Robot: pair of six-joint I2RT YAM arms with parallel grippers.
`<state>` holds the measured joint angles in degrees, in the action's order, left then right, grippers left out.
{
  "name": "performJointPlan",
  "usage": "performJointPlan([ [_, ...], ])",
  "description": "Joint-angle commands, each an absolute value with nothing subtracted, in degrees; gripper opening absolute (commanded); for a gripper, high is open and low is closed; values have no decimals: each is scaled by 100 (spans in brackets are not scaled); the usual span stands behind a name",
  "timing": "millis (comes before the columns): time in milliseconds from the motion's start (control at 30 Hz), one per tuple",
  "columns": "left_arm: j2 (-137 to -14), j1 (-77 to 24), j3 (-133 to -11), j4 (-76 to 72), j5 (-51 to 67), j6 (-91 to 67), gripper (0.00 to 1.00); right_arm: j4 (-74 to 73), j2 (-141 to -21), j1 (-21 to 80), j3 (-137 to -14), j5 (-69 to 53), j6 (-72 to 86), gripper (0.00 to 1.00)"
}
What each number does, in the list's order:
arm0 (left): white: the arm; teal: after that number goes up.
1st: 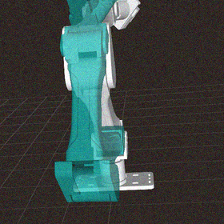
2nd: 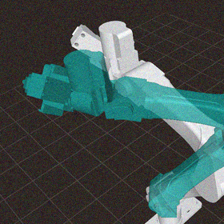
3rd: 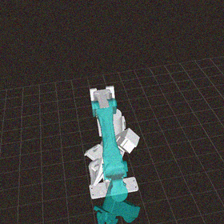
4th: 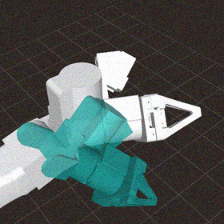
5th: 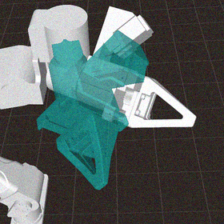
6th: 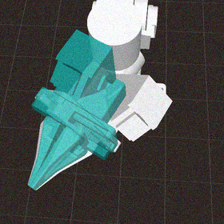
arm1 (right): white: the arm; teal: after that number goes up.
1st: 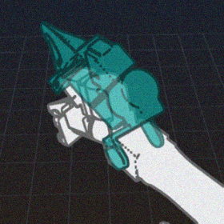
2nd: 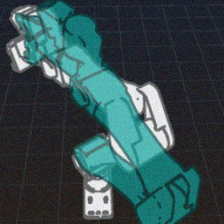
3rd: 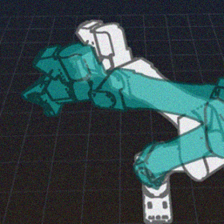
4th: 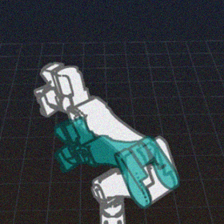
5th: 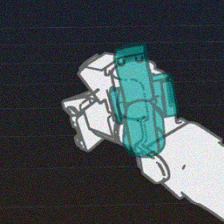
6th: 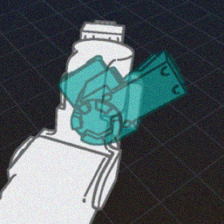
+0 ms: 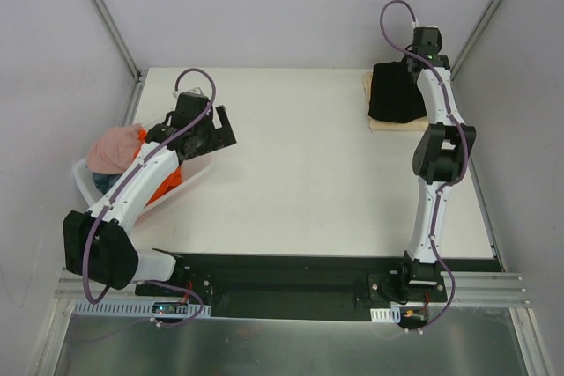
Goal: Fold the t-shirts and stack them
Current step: Put the neatly folded tshirt into the corner of the board with the right arm
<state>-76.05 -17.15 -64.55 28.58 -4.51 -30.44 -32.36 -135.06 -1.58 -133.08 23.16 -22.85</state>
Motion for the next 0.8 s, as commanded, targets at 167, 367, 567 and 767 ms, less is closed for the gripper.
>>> performJointPlan([
  [167, -7752, -1679, -6785, 2856, -246, -3059, 99, -2505, -13790, -360, -13711, 1775, -2083, 49],
  [367, -7673, -1679, -6951, 2856, -316, -2989, 99, -2523, -13334, -413, -13422, 1933, -1969, 97],
  [567, -7497, -1679, -7110, 2856, -325, -2865, 99, -2452, -12439, -413, -12930, 1864, -2066, 97],
  [767, -7278, -1679, -7023, 2856, -316, -2848, 99, -2672, -11804, -422, -12323, 1453, -1767, 97],
])
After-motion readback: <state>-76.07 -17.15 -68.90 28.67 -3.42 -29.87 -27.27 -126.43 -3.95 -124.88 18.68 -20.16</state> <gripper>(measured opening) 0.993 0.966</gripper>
